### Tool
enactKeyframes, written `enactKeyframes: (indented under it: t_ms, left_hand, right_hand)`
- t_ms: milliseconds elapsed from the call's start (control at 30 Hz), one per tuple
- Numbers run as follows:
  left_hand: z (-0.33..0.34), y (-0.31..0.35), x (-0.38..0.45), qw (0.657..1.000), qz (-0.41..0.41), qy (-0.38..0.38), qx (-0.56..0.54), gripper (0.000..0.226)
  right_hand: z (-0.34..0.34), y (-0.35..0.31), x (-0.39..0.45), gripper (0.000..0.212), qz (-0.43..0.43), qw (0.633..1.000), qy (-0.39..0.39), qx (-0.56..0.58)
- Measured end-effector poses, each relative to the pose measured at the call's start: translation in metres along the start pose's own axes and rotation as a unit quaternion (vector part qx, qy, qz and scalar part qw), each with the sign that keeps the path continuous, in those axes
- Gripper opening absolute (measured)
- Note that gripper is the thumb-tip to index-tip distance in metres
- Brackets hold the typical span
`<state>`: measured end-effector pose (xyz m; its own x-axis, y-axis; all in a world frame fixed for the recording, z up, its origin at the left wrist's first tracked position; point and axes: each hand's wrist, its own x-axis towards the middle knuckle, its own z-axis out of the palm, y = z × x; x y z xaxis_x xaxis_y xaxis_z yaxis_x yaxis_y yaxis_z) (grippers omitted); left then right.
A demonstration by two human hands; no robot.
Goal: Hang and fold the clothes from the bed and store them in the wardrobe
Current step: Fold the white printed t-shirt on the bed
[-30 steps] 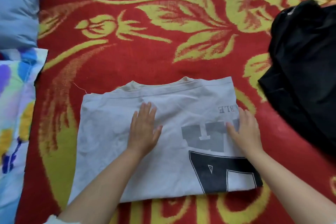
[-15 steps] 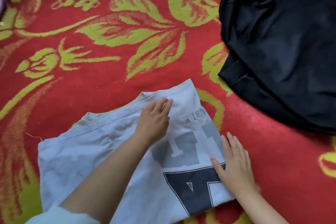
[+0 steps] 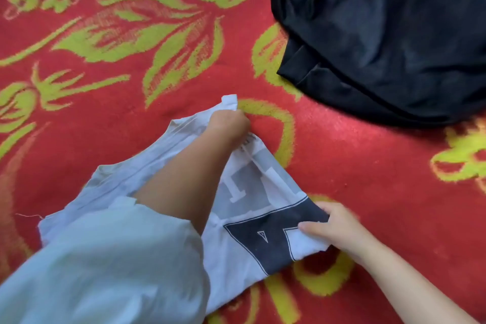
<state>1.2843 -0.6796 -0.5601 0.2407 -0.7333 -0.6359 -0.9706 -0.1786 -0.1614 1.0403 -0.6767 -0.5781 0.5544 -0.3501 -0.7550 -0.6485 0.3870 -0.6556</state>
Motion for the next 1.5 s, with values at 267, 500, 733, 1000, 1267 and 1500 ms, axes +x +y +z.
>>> enactKeyframes:
  t_ms: [267, 500, 733, 1000, 1267, 1500]
  left_hand:
    - [0.029, -0.057, -0.090, 0.985, -0.027, 0.132, -0.104, 0.028]
    - [0.114, -0.138, -0.210, 0.979, -0.037, 0.147, -0.134, 0.022]
    - [0.230, -0.179, -0.284, 0.971, -0.162, 0.022, -0.176, 0.051]
    - [0.346, -0.135, -0.342, 0.962, -0.088, 0.232, -0.115, 0.071]
    - [0.390, -0.046, -0.335, 0.928, 0.075, 0.341, -0.130, 0.039]
    - [0.380, -0.027, -0.363, 0.913, 0.132, 0.243, -0.298, 0.055]
  right_hand:
    - [0.072, -0.029, -0.031, 0.045, -0.149, 0.961, -0.194, -0.130]
    - [0.232, -0.017, -0.050, 0.019, -0.271, 0.889, -0.233, -0.285]
    - [0.355, 0.040, -0.061, 0.042, -0.253, 0.815, -0.214, -0.476]
    - [0.301, 0.079, -0.067, 0.022, -0.404, 0.823, -0.049, -0.397]
    - [0.258, 0.095, -0.031, 0.084, -0.400, 0.591, -0.040, -0.700]
    - [0.240, 0.059, -0.055, 0.058, -0.337, 0.571, -0.169, -0.729]
